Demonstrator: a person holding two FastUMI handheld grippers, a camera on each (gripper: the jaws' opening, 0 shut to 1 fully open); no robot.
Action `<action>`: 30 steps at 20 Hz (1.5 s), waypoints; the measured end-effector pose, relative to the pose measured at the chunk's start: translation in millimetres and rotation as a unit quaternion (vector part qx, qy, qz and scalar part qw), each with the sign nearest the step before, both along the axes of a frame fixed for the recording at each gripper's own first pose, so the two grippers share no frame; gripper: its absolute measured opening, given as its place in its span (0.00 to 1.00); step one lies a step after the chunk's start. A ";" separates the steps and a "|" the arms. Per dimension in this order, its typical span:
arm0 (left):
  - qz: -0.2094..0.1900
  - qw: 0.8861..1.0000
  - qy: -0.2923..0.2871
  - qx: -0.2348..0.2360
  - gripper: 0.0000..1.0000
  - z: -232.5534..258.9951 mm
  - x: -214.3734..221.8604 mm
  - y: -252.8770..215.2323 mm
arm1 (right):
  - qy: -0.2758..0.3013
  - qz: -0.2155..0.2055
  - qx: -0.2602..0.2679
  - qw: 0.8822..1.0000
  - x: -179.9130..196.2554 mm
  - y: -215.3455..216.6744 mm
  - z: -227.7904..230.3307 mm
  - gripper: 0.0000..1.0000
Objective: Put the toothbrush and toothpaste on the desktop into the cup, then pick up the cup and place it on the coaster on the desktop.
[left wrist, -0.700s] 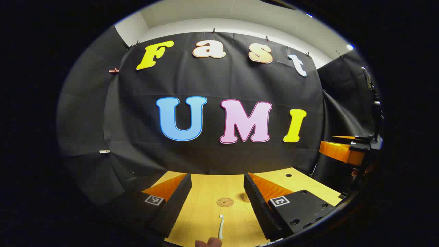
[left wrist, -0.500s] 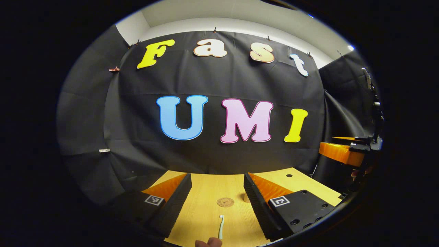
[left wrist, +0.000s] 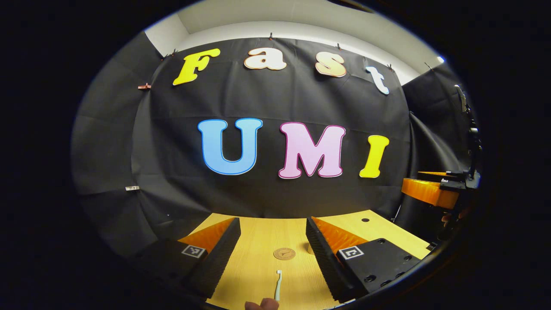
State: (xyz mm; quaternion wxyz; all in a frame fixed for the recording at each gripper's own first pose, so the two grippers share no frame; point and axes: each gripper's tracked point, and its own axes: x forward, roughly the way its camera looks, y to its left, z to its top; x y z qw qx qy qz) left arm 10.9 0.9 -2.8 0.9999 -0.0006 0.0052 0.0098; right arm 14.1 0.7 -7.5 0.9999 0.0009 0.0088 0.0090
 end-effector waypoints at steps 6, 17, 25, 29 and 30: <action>0.001 1.000 0.011 0.001 0.96 -9.0 0.1 -0.3 | 0.102 0.021 0.037 0.994 11.1 11.3 -54.5 0.97; 0.020 0.998 0.056 -0.012 0.96 -53.1 0.0 -1.2 | 0.469 0.041 0.167 0.866 26.8 43.8 -282.4 0.97; 0.040 0.995 0.093 0.000 0.97 -80.8 18.3 -8.3 | 0.554 0.039 0.160 0.816 48.9 46.0 -387.9 0.94; 0.040 0.993 0.112 0.016 0.96 -95.2 22.8 -13.8 | 0.581 0.030 0.160 0.798 53.1 48.4 -414.1 0.87; 0.038 0.992 0.118 0.017 0.96 -99.1 22.8 -15.2 | 0.583 0.028 0.160 0.796 54.0 48.4 -416.4 0.83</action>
